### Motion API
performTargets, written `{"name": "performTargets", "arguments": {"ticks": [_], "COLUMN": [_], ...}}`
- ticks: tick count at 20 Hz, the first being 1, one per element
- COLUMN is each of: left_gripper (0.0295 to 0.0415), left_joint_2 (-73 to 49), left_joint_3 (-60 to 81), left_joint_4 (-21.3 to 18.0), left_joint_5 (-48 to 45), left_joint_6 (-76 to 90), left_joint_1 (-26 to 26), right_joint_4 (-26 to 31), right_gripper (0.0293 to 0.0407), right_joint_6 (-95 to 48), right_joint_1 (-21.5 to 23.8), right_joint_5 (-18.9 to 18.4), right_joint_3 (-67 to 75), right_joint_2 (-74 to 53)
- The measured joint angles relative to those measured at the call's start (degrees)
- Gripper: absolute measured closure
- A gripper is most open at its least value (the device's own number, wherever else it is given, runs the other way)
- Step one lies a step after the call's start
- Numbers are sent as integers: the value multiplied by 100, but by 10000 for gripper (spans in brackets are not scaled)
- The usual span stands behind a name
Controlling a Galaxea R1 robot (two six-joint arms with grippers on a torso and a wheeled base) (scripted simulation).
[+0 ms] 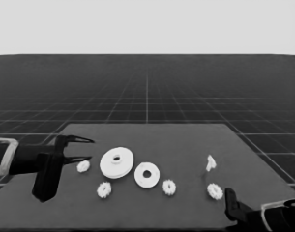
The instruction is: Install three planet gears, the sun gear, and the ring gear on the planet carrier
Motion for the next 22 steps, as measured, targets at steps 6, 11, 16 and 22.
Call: {"name": "performTargets", "arguments": {"ticks": [6, 11, 16, 22], "left_gripper": [307, 325, 326, 326], "left_joint_2": [1044, 2975, 3427, 3656], "left_joint_3": [-2242, -6337, -7327, -7788], "left_joint_4": [1429, -1023, -781, -646], "left_joint_5": [3352, 4317, 3819, 3512], "left_joint_6": [-4947, -6041, -5813, -5651], "left_joint_1": [1693, 1857, 2589, 2934], "right_joint_4": [33, 5, 3, 3], "right_gripper": [317, 315, 315, 315], "right_joint_6": [-1, 0, 0, 0], "right_joint_1": [-51, -33, -32, -32], "right_joint_5": [8, -1, -1, -1], "right_joint_3": [5, -15, -16, -16], "right_joint_2": [5, 0, 0, 0]}}
